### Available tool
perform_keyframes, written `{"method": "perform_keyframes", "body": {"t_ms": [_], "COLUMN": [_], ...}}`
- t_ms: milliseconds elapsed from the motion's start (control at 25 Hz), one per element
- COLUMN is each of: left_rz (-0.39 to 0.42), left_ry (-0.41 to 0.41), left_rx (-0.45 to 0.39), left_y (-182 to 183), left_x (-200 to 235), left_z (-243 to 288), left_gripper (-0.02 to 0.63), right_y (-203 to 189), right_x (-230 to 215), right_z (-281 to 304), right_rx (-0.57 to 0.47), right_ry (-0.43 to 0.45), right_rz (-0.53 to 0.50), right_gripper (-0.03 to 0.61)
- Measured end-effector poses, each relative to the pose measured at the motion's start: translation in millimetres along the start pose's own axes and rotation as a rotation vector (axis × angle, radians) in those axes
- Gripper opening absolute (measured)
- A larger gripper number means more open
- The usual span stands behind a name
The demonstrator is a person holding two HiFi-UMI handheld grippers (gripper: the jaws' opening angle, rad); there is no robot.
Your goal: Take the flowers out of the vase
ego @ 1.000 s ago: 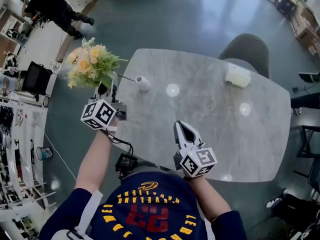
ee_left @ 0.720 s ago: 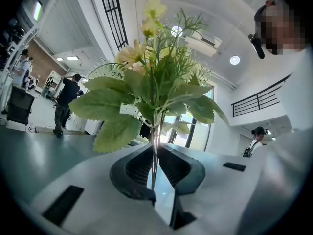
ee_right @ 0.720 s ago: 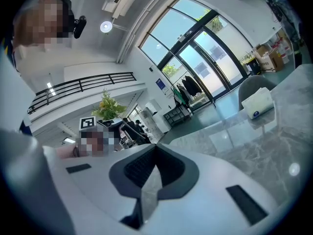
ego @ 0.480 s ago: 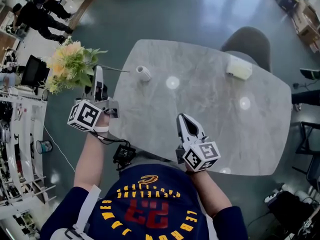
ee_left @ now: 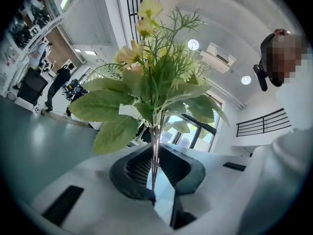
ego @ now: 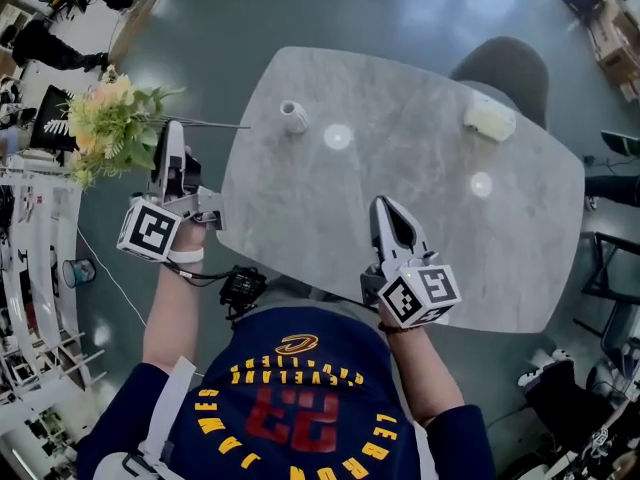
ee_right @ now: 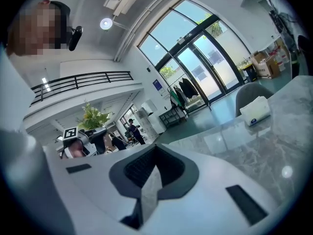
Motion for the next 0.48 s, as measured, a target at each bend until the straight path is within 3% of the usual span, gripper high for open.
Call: {"method": "perform_keyframes", "body": {"t_ms": [480], "left_rz": [0.013], "left_ry": [-0.026], "left_rx": [0.064], "left_y": [12.1], "left_x": [56.4], "left_z": [-12.2], "left_gripper": [0.041], "right_y": [-21.2], "right_x": [55.0], "right_z": [33.2], "right_rx": [0.019], "right_ry": [-0.004], "right_rz": [-0.031], "right_gripper": [0.006]}}
Point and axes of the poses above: the fingertips, and each gripper's own axes: z forward along the fingers, x to its left, y out of its top, the point moved 10 cm from there along -z, backward along the fingers, and after that the axes turned 9 degrees about y, right-handed, at the moved point
